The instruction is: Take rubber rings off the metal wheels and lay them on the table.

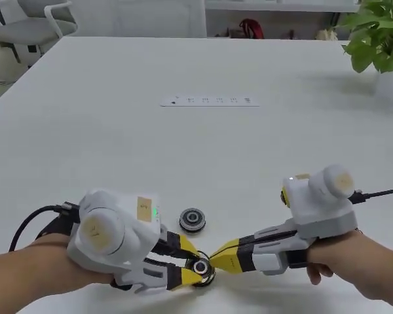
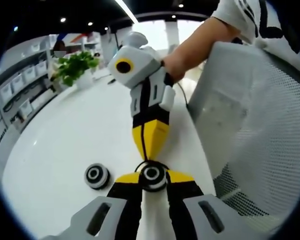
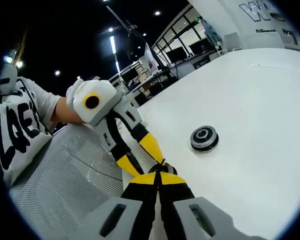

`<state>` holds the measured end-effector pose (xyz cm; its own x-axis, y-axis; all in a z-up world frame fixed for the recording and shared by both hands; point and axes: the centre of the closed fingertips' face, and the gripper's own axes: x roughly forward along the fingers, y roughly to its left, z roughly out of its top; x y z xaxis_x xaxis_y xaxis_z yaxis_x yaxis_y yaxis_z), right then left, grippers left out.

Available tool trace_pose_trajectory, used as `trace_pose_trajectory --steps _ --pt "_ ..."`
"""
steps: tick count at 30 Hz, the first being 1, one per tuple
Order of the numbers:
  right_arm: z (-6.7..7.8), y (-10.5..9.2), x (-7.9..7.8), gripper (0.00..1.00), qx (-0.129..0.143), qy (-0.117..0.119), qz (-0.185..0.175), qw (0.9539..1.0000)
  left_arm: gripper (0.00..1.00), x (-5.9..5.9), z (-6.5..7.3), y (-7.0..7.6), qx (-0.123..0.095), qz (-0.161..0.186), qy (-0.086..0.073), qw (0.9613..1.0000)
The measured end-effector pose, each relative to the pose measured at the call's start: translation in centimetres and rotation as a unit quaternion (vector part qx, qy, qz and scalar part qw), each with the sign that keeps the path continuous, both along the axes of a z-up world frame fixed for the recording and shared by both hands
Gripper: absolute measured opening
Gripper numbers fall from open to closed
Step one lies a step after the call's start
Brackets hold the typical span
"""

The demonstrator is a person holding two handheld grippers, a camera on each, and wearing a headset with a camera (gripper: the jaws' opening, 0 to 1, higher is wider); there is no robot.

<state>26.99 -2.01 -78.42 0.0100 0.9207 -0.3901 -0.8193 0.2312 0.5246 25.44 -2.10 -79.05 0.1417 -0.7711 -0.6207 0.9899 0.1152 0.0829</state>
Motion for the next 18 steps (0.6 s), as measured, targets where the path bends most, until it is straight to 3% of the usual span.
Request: trace_pose_trajectory --steps 4,10,18 --pt "0.0 0.0 0.0 0.0 0.0 -0.001 0.002 1.0 0.25 -0.3 0.2 0.3 -0.001 -0.008 -0.004 1.0" --pt "0.1 0.0 0.0 0.0 0.003 0.001 0.001 1.0 0.31 -0.4 1.2 0.7 -0.027 0.006 0.015 0.9995" --pt "0.3 0.1 0.0 0.0 0.007 0.002 0.002 1.0 0.38 0.0 2.3 1.3 -0.052 0.026 0.018 0.9982"
